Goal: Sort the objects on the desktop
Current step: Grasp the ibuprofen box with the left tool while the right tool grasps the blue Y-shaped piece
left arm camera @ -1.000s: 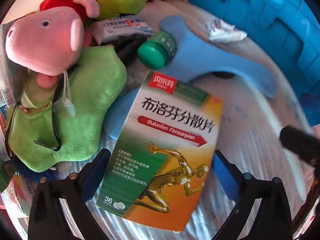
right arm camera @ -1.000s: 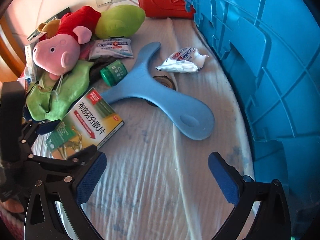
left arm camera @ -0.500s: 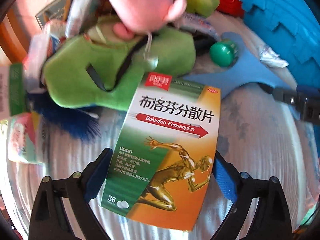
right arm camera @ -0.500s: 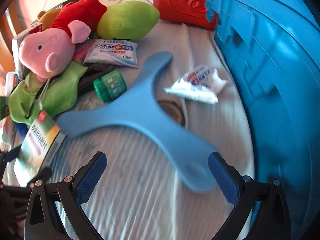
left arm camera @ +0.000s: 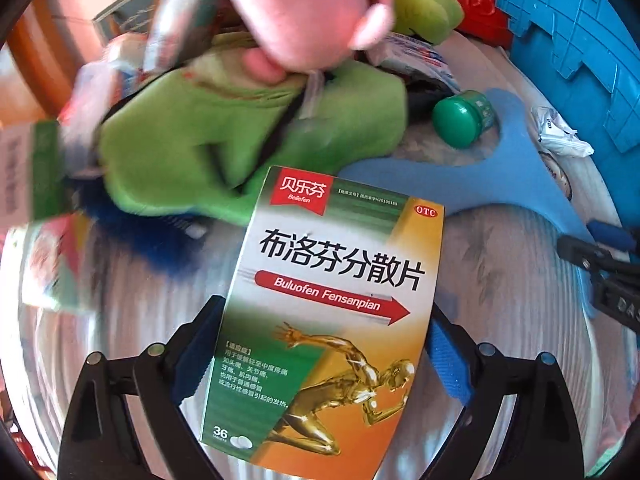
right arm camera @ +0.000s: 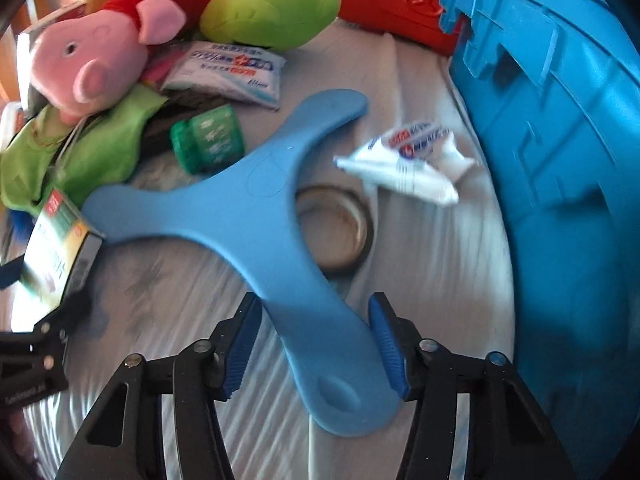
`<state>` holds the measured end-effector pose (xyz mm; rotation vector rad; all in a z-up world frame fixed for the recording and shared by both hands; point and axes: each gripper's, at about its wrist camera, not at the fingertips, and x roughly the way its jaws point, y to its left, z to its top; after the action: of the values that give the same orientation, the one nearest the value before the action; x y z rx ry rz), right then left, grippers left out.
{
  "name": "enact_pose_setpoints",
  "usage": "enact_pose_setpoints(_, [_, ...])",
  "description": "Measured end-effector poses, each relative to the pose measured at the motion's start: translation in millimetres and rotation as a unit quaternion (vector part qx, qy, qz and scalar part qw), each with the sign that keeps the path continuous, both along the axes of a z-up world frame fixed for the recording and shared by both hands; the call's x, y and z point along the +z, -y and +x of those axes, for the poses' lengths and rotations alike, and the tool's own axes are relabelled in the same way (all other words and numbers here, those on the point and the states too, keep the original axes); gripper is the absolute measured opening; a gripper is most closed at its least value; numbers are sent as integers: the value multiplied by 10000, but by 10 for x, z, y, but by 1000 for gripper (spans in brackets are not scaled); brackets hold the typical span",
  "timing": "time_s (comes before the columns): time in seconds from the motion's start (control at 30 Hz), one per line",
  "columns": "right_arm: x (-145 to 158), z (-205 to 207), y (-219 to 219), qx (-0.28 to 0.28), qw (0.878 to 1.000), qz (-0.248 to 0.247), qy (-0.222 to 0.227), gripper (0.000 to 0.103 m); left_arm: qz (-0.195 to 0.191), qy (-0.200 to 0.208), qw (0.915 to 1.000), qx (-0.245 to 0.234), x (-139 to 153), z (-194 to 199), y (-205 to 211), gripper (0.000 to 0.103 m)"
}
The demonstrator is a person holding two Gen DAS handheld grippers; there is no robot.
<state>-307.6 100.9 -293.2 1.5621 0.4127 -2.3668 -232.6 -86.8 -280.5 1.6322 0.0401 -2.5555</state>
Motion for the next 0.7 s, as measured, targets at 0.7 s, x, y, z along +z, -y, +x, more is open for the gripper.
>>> enact_pose_setpoints(0.7, [-38,30,422,394,9987,-331,47,51,233,131,9994,237,-81,13,582,91])
